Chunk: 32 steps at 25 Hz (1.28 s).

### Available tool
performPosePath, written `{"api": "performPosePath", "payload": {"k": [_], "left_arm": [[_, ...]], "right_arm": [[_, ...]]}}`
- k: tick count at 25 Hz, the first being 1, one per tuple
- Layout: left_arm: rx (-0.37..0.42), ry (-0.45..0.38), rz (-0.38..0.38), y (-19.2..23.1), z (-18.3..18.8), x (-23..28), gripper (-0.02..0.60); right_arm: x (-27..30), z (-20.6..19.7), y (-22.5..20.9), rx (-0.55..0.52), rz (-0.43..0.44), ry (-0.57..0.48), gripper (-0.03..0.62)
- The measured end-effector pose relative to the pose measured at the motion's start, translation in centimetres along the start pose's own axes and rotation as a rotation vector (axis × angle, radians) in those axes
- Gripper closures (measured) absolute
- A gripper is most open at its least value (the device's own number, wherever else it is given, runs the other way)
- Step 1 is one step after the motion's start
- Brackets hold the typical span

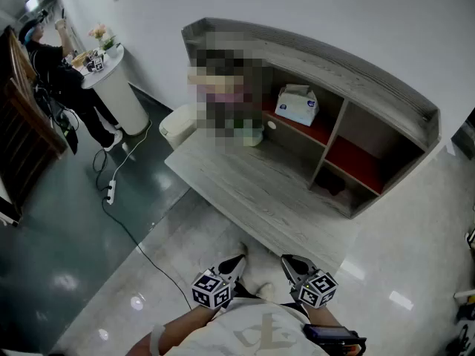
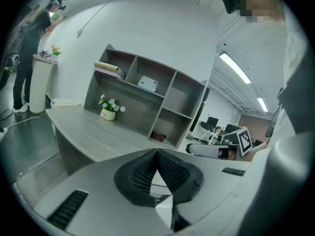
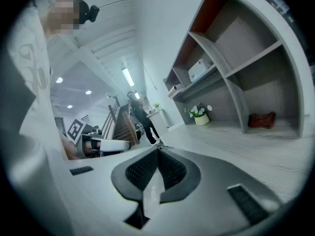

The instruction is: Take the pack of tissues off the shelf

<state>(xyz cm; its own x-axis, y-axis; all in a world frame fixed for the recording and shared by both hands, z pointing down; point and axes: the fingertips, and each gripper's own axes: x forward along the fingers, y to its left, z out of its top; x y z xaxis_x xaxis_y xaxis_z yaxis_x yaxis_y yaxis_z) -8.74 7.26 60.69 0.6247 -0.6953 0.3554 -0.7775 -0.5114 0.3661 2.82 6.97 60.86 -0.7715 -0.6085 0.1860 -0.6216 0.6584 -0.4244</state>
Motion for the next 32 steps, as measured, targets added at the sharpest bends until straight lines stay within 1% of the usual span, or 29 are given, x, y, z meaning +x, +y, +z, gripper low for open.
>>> {"api": "performPosePath", "payload": {"k": [5, 13, 20, 32], "left_arm": [[0.004, 0.011, 0.017, -1.1, -0.8, -2.2, 0.569], [0.019, 0.002, 0.028, -1.9, -0.6, -3.0, 0.569], [0.037, -0.008, 0.025, -2.3, -0.2, -2.5, 0.569], [0.058, -0.014, 0.002, -3.7, 0.6, -1.5, 0.569]], "right_arm": [[-1.6, -1.0, 2.1, 0.017, 0.007, 0.002, 0.591], [-2.4, -0.5, 2.5, 0.022, 0.014, -0.033, 0.589], [-3.1, -0.2, 1.6, 0.018, -0.013, -0.045, 0.589], [-4.1, 0.3, 0.9, 0.025, -0.028, -0.047, 0.589]]}}
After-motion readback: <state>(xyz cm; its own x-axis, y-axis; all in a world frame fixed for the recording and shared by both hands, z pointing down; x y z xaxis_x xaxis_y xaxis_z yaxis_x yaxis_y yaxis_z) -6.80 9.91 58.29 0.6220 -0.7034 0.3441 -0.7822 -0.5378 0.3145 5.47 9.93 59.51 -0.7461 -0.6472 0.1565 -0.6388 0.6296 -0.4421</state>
